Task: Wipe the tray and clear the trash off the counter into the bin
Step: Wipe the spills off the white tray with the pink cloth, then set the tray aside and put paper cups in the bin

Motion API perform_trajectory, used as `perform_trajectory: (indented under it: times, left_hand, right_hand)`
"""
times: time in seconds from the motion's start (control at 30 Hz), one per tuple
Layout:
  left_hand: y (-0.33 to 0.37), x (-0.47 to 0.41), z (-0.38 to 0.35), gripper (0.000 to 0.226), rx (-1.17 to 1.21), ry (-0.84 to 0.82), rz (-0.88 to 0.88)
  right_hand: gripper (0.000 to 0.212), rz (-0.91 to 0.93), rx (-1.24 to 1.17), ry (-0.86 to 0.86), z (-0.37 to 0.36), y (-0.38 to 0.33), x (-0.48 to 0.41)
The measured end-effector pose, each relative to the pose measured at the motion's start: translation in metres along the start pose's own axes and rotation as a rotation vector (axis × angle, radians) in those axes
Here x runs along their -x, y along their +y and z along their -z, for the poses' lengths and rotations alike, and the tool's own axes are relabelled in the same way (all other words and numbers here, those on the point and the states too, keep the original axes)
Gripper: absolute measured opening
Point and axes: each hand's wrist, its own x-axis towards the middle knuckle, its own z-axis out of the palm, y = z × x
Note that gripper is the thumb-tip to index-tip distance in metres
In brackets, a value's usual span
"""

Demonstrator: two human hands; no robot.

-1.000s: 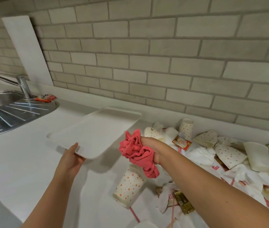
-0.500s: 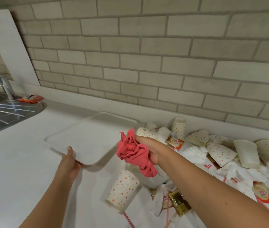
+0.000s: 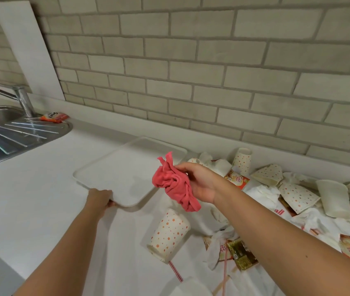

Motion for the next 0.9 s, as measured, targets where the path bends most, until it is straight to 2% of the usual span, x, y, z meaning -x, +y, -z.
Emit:
perform_trajectory:
  times: [0.03,0.1,0.13,0.2,0.27,0.4,0.57,0.63,0.7,0.77,0.83,0.9]
  left_hand:
    - [-0.002,0.0,0.003,0.014,-0.034,0.013,-0.018]
    - [-0.002,0.002,0.006,0.006,-0.048,0.059,-0.043]
    - [-0.003,0.002,0.007,0.022,-0.062,0.087,-0.051]
    - [-0.002,0.007,0.007,0.043,-0.237,0.162,-0.075]
    - [-0.001,0.016,0.006,0.047,-0.403,0.22,-0.101]
    - [0.0,0.031,-0.001,0.029,-0.499,0.197,-0.113]
    - [0.008,0.042,0.004,0.057,-0.598,0.192,-0.117]
    - [0.016,0.054,0.004,0.063,-0.639,0.208,-0.214]
    - [0.03,0.071,0.002,0.062,-0.437,0.043,-0.362]
    - [0.044,0.096,0.003,0.076,-0.154,-0.305,-0.352]
    - [0.051,0.117,0.007,0.1,-0.217,-0.596,-0.37]
    - [0.048,0.127,0.01,0.101,-0.322,-0.707,-0.43]
  right_hand:
    - [0.026,0.019,0.009,-0.011,0.0,-0.001,-0.001]
    - [0.029,0.084,-0.012,-0.028,-0.002,-0.005,0.0]
    - [0.03,0.119,-0.044,-0.034,-0.004,-0.008,0.001]
    - [0.031,0.172,-0.104,-0.03,-0.004,-0.013,0.002]
    - [0.03,0.219,-0.11,0.009,-0.005,-0.017,0.002]
    - [0.03,0.282,-0.013,0.01,-0.01,-0.011,-0.002]
    - [0.023,0.306,0.144,0.035,-0.022,0.005,-0.004]
    - [0.021,0.272,0.216,0.114,-0.027,0.011,-0.005]
    - [0.026,0.251,0.273,0.149,-0.034,0.016,-0.006]
    - [0.03,0.239,0.311,0.162,-0.042,0.022,-0.008]
    - [0.031,0.237,0.375,0.2,-0.049,0.029,-0.009]
    - [0.035,0.231,0.486,0.233,-0.055,0.035,-0.012]
